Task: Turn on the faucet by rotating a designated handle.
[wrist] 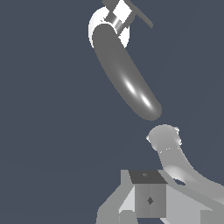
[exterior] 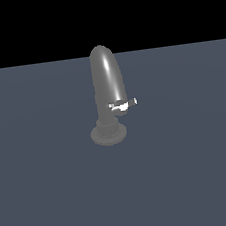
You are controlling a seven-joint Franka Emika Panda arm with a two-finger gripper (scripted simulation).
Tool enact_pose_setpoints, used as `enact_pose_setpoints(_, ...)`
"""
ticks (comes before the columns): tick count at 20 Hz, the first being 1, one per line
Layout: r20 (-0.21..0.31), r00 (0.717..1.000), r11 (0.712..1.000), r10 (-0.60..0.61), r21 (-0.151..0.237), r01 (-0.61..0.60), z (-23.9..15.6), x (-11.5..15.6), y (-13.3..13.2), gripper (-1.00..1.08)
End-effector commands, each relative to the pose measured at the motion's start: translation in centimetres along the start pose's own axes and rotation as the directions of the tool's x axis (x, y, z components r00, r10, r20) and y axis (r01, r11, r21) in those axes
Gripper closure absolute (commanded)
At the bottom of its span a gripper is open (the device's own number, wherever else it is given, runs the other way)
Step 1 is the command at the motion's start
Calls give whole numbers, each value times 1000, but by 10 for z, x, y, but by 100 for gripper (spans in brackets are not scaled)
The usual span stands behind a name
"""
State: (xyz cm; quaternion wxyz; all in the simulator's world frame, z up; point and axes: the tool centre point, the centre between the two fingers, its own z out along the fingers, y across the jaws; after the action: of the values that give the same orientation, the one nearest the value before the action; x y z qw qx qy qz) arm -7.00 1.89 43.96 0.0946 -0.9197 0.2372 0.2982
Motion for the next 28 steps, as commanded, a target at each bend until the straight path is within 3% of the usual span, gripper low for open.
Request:
enact_pose_setpoints(1, 48, 998, 999, 38, 14, -39, 0, 14, -3, 108)
enact_pose_setpoints(8, 187, 972, 987, 141, 44, -151, 4, 54, -8, 108)
enact_pose_setpoints(14, 313, 923, 965, 225, 58, -255, 13, 89, -8, 108)
enact_pose_setpoints(20, 443, 844, 930, 302, 58, -363, 26, 125, -6, 108)
enact_pose_setpoints(28, 591, 713, 870, 378, 36, -491, 49, 167, 1, 108)
